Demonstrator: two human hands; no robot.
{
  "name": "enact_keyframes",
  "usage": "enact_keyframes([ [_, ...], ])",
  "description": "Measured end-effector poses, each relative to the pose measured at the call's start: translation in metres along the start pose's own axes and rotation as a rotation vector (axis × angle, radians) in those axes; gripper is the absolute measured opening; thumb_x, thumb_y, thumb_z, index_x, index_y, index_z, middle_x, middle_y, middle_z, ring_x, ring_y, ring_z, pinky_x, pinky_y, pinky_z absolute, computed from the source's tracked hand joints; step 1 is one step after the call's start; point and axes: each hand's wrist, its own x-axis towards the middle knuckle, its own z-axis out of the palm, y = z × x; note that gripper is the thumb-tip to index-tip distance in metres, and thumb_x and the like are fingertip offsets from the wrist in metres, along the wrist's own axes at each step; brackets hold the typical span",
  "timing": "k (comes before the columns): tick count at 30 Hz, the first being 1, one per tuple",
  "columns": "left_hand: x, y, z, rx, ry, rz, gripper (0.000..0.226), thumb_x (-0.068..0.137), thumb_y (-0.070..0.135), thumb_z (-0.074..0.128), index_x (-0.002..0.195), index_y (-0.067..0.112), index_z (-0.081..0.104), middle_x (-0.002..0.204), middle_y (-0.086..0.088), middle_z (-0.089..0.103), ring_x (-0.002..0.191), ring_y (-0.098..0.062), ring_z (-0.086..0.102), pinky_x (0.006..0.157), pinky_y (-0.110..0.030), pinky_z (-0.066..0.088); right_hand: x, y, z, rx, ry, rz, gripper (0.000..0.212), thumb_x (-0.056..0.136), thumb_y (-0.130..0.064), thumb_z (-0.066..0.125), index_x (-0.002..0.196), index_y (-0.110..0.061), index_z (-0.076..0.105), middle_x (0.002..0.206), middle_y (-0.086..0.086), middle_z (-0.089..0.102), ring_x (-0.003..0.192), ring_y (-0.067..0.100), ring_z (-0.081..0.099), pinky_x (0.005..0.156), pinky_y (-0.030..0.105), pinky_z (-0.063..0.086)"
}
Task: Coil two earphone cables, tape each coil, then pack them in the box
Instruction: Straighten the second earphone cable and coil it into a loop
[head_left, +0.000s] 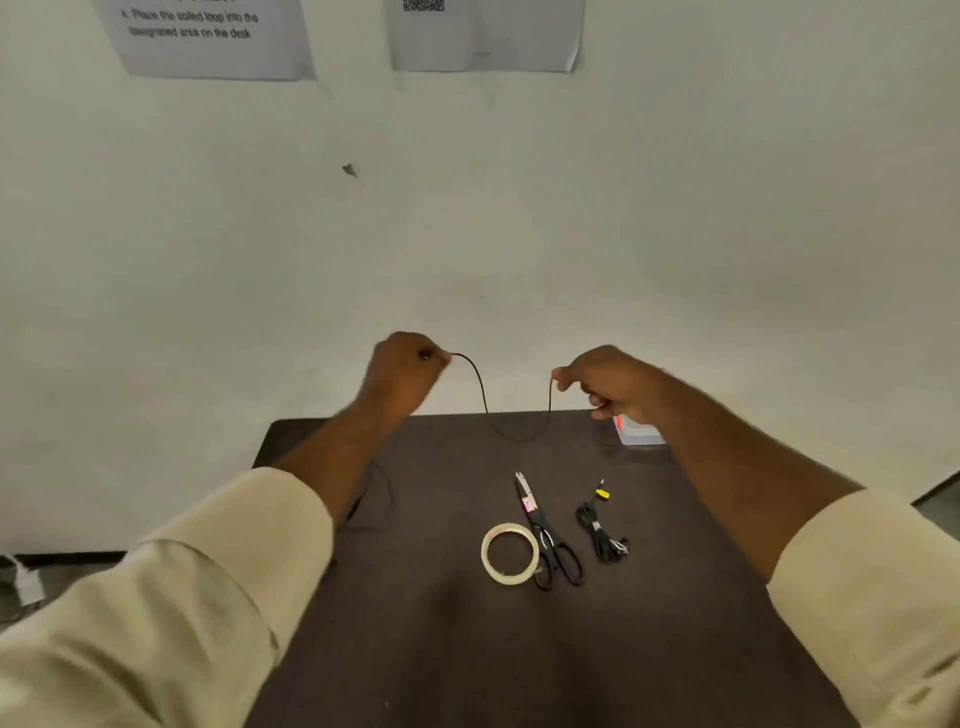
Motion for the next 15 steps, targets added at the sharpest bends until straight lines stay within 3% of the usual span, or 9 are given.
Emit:
enact_keyframes([
  [3,-0.003,0.018,0.021,-0.077,-0.130,0.001,0.016,0.085,0.026,0.070,0.069,0.022,0.070,0.064,0.019,0.061,0.060,0.002,0.056,0.048,-0.004,0.035,-0.007,-0.017,0.028,0.138,-0.060,-0.060,0.024,0.087,-0.032,0.067,0.103,-0.015,0.068,0.073,-0.003,0.044,0.060,0.012,0.038,0.055,0.025,0.041],
  [5,-0.001,0.027,0.024,-0.041,-0.189,0.032,0.018,0.086,0.028,0.068,0.072,0.016,0.071,0.065,0.012,0.063,0.060,-0.004,0.057,0.051,-0.015,0.038,-0.010,-0.023,0.040,0.118,-0.051,-0.198,0.023,0.087,-0.025,0.068,0.109,-0.019,0.067,0.087,-0.010,0.056,0.070,0.008,0.047,0.055,0.024,0.042],
  [8,0.003,0.036,0.021,-0.019,-0.233,0.066,0.027,0.086,0.027,0.067,0.076,0.002,0.070,0.066,-0.002,0.062,0.059,-0.013,0.050,0.055,-0.025,0.037,-0.008,-0.024,0.050,0.090,0.025,-0.379,0.018,0.086,-0.021,0.071,0.101,-0.012,0.073,0.083,-0.006,0.062,0.066,0.009,0.048,0.053,0.021,0.035],
  [10,0.004,0.039,0.016,-0.012,-0.239,0.090,0.027,0.086,0.028,0.068,0.072,0.006,0.069,0.062,0.003,0.059,0.055,-0.009,0.049,0.053,-0.021,0.034,-0.005,-0.021,0.049,-0.008,0.126,-0.456,0.017,0.087,-0.024,0.070,0.091,-0.008,0.075,0.072,-0.002,0.062,0.062,0.009,0.046,0.056,0.022,0.033],
  [13,0.009,0.034,0.003,0.007,-0.243,0.104,0.018,0.085,0.029,0.071,0.076,0.013,0.072,0.074,0.009,0.065,0.068,-0.004,0.058,0.057,-0.017,0.039,-0.002,-0.011,0.036,-0.325,0.193,-0.515,0.018,0.091,-0.024,0.064,0.091,-0.007,0.073,0.081,-0.003,0.062,0.078,0.013,0.054,0.067,0.024,0.036],
  [15,0.014,0.026,-0.008,0.008,-0.245,0.085,0.017,0.085,0.027,0.072,0.082,0.010,0.074,0.078,0.009,0.066,0.071,-0.001,0.058,0.059,-0.016,0.039,-0.003,0.000,0.026,-0.343,0.179,-0.518,0.016,0.093,-0.020,0.061,0.092,-0.008,0.071,0.088,-0.003,0.063,0.088,0.014,0.056,0.073,0.021,0.035],
])
